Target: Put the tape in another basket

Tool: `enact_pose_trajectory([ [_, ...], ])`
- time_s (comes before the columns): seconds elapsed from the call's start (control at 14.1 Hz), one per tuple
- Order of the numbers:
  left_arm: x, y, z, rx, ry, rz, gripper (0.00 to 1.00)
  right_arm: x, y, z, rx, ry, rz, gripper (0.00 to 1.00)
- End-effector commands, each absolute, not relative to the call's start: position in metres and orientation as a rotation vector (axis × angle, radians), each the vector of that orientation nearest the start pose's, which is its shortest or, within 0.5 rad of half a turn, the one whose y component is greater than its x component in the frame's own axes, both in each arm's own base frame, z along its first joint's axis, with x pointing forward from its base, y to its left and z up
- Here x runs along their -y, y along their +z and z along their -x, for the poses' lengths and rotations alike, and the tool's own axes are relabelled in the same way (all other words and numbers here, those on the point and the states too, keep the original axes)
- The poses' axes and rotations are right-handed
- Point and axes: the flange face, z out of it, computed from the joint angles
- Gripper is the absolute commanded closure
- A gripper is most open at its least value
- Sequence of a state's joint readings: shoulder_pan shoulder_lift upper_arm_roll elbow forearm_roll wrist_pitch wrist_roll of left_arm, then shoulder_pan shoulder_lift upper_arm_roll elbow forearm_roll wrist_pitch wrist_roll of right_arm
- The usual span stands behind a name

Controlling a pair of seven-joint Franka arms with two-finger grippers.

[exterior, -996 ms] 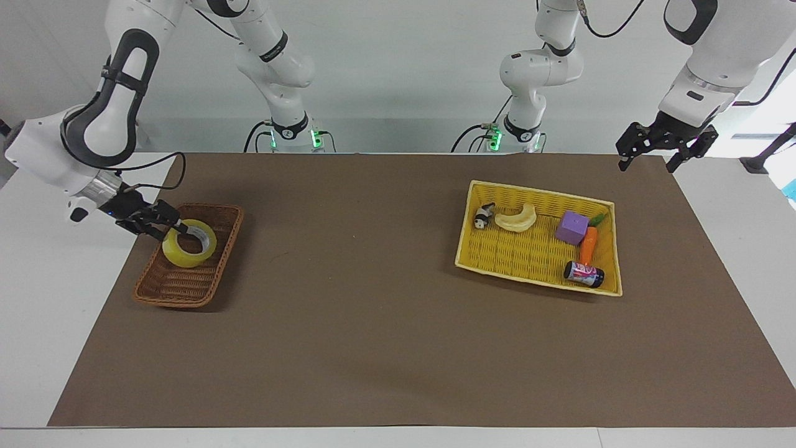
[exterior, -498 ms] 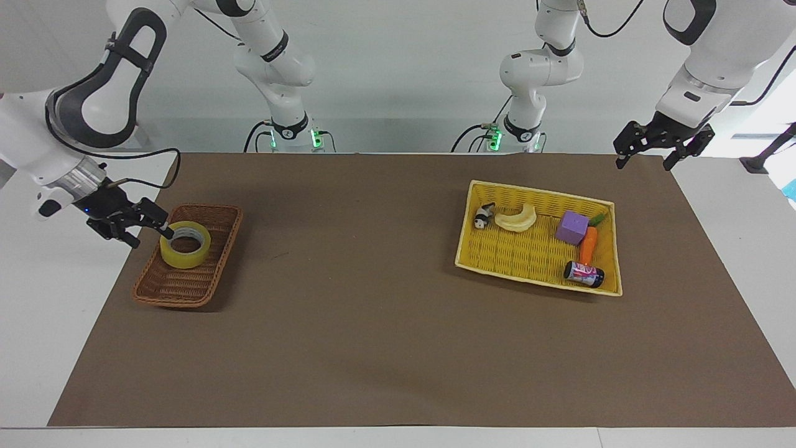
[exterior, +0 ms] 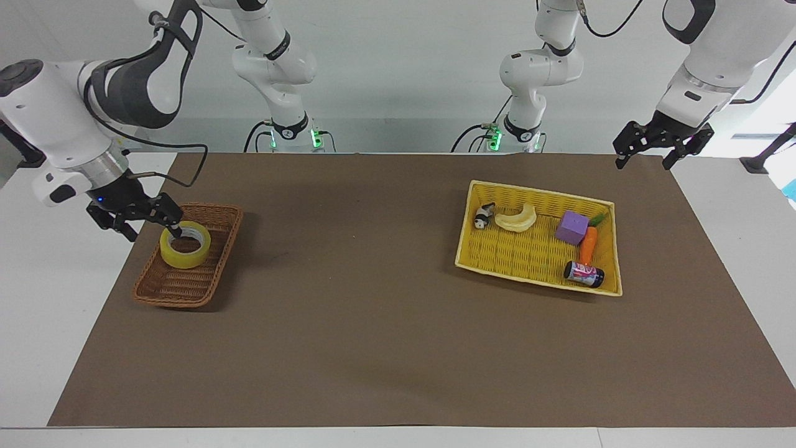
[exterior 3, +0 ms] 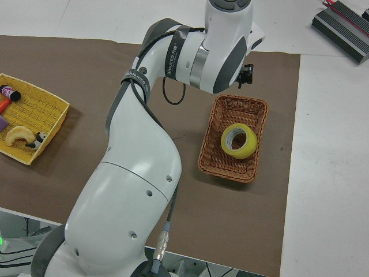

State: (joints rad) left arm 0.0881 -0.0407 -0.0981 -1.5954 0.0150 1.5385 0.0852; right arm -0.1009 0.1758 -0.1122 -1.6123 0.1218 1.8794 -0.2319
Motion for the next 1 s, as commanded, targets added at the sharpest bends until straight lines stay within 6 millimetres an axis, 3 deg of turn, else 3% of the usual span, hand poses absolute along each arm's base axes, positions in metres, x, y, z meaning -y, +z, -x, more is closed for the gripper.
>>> enact_pose_trajectory([
  [0.0,0.006,0.639,-0.537,-0.136,0.018,3.122,0.0,0.105,0.547,-0.599,-0.118,-0.127,3.074,0.0],
  [0.28,0.004,0.639,-0.537,-0.131,0.018,3.123,0.0,0.055,0.581,-0.58,-0.246,-0.081,3.096,0.0],
  [0.5,0.003,0.639,-0.537,-0.129,0.018,3.123,0.0,0.053,0.614,-0.557,-0.284,-0.067,3.092,0.0],
  [0.71,0.005,0.639,-0.537,-0.133,0.018,3.123,0.0,0.056,0.655,-0.518,-0.273,-0.05,3.138,0.0],
  [0.93,0.004,0.639,-0.537,-0.131,0.018,3.123,0.0,0.052,0.657,-0.505,-0.244,-0.05,3.191,0.0],
])
